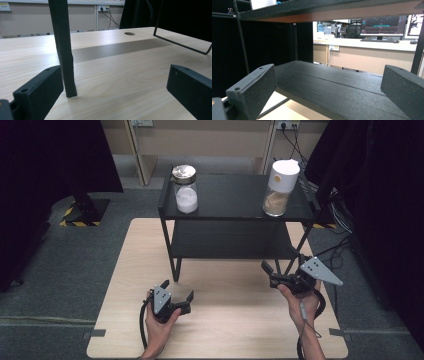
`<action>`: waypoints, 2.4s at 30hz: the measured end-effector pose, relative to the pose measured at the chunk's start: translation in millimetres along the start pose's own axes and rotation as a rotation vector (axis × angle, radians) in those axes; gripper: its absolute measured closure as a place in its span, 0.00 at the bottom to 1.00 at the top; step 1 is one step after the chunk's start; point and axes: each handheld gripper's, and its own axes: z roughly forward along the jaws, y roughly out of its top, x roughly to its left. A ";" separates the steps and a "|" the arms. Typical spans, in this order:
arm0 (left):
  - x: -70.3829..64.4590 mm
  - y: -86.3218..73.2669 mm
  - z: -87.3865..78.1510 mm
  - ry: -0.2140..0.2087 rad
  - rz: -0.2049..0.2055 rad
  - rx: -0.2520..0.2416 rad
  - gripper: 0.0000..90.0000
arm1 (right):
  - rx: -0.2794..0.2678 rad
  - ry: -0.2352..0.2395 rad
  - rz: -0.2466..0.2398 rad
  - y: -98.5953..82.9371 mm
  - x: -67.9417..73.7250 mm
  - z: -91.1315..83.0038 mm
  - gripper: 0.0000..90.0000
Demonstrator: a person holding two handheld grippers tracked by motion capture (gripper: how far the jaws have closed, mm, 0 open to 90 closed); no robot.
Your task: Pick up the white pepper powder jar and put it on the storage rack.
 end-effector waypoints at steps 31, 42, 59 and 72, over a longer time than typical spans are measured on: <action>-0.3 0.1 0.1 0.001 0.000 0.000 0.00 | 0.056 0.003 0.022 -29.8 -3.0 -5.8 0.01; -0.6 -0.1 -0.1 0.002 0.001 0.000 0.00 | 0.077 0.008 0.036 -40.7 -2.7 -5.9 0.01; -0.8 -0.3 -0.2 0.002 0.002 -0.001 0.00 | 0.111 0.010 0.051 -58.1 -2.9 -8.9 0.01; -0.4 -0.5 -0.3 0.001 0.001 -0.003 0.00 | 0.142 0.015 0.054 -64.2 -2.0 -8.3 0.01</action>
